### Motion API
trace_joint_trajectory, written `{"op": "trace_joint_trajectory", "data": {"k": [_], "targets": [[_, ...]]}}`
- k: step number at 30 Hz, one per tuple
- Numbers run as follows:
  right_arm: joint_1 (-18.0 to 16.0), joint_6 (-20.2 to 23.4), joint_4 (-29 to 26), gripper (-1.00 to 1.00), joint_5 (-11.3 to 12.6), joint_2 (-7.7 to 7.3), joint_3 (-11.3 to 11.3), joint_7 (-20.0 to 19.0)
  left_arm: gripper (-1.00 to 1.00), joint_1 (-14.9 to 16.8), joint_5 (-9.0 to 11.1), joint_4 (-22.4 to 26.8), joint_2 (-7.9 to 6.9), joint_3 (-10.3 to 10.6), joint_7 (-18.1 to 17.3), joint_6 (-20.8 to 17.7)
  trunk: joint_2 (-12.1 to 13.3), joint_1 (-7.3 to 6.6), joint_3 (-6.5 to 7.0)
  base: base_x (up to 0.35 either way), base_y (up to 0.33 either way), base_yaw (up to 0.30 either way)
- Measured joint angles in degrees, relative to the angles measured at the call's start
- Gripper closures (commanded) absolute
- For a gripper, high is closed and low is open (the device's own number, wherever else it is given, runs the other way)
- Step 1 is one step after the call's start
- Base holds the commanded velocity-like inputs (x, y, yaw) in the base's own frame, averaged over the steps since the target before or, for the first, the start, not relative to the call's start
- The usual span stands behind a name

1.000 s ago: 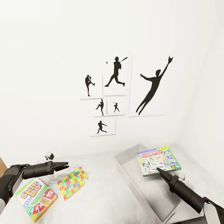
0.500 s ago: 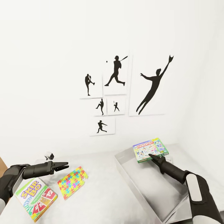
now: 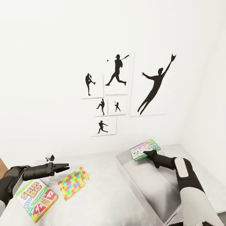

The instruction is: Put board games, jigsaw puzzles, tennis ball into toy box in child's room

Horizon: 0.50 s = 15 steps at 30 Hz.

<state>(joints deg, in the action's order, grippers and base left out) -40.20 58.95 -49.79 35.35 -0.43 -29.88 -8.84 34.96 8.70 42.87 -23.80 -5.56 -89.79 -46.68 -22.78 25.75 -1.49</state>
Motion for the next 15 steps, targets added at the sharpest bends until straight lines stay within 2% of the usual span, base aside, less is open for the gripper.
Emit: {"op": "trace_joint_trajectory", "data": {"k": [7,15], "targets": [[-1.14,0.35,1.12,1.00,0.07,0.05,0.01,2.92,-1.00,0.01,0.00,0.01,0.00,0.00,0.00,0.00,0.00,0.00,-0.59,0.000,0.000,0.000],[-1.37,0.77,1.27,1.00,-0.01,0.00,0.41,3.26,-1.00,0.05,0.09,0.09,-0.09,0.00,0.00,0.07,0.00,0.00,-1.34,0.000,0.000,0.000]]}}
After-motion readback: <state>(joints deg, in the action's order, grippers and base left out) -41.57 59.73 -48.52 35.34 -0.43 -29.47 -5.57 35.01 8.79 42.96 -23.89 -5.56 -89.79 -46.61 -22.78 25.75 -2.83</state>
